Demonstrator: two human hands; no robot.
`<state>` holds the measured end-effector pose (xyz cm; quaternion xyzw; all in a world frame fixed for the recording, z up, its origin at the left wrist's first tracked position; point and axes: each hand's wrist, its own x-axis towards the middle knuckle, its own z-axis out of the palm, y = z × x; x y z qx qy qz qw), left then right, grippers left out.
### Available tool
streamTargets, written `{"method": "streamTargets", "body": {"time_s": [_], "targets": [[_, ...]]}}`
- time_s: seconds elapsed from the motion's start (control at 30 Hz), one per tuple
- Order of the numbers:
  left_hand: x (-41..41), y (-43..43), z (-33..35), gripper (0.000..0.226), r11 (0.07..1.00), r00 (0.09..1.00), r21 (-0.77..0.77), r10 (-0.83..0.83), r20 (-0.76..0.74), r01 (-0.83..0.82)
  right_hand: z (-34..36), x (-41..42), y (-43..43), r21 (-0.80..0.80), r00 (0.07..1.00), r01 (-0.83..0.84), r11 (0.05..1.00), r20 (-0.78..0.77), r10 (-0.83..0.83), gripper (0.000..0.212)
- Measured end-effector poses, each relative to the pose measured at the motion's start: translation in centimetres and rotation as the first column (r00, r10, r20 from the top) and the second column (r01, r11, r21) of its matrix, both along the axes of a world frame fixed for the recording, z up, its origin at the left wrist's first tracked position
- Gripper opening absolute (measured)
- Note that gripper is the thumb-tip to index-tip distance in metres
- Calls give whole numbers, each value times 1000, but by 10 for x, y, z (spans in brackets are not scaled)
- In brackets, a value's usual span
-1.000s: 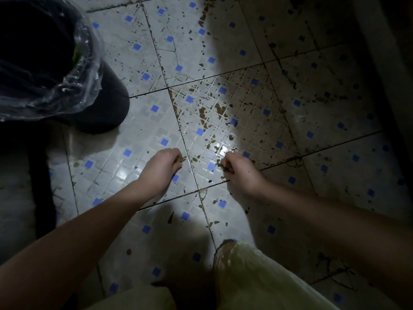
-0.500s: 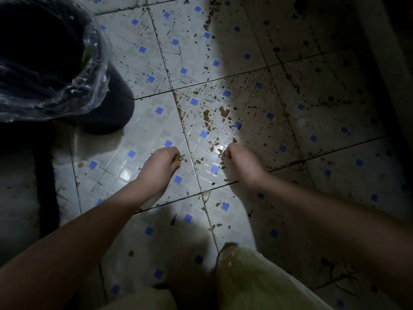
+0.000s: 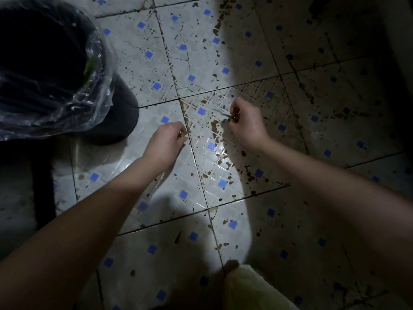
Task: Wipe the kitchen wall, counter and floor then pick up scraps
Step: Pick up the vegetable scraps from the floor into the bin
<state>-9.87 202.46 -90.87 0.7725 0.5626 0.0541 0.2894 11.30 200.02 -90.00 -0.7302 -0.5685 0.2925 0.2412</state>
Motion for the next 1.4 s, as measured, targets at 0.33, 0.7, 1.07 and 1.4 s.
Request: {"method": "streamTargets", "body": {"time_s": [0.33, 0.7, 1.07, 1.4], "targets": [[13, 22, -5, 21, 999, 999, -25, 32, 14, -32, -26, -7, 42, -14, 995, -55, 998, 77, 56, 12], [0, 28, -2, 14, 996, 997, -33, 82, 11, -81, -37, -15, 52, -35, 919, -148, 988, 363, 151, 30], [-12, 28, 11, 15, 997, 996, -18, 80, 34, -79, -34, -17, 49, -74, 898, -192, 979, 389, 206, 29], [-20, 25, 33, 13, 996, 996, 49, 76, 48, -78, -4, -20, 43, -1, 920, -201, 979, 344, 190, 30]]}}
